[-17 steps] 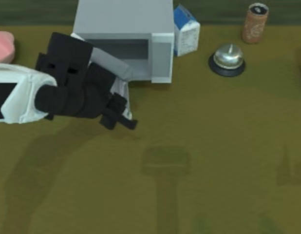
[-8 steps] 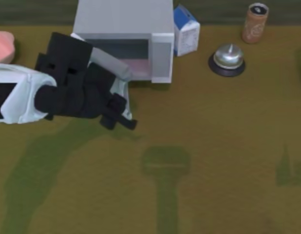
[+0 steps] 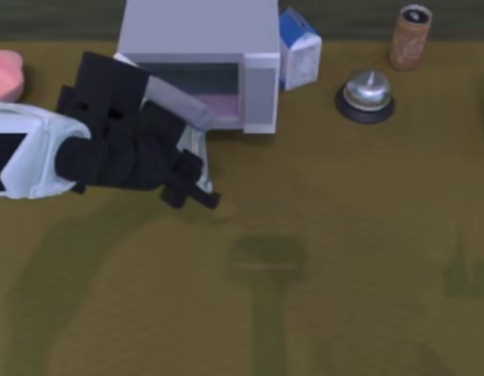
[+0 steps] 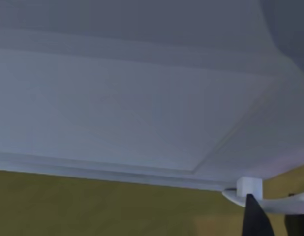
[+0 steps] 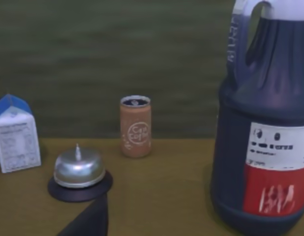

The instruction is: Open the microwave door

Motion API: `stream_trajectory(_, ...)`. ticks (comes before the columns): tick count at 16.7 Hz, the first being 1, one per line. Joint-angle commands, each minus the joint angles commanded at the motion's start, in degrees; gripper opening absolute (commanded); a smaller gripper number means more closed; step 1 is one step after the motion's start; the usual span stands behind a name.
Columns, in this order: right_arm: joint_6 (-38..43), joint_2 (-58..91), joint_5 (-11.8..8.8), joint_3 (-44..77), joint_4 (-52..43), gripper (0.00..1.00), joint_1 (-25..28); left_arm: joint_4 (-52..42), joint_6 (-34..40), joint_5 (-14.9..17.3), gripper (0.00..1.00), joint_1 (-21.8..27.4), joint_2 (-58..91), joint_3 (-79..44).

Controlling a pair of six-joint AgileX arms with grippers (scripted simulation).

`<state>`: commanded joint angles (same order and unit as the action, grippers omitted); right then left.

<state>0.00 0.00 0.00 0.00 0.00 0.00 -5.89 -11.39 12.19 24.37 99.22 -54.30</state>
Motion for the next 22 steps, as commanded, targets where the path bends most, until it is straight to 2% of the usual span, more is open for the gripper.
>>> stream_trajectory(7, 0.0, 0.0, 0.0, 0.0, 0.0, 1.0, 0.0, -0.8, -3.9, 2.4, 0.0, -2.0, -0.9, 0.7)
stream_trajectory(22, 0.0, 0.0, 0.0, 0.0, 0.0, 1.0, 0.0, -0.8, -3.9, 2.4, 0.0, -2.0, -0.9, 0.7)
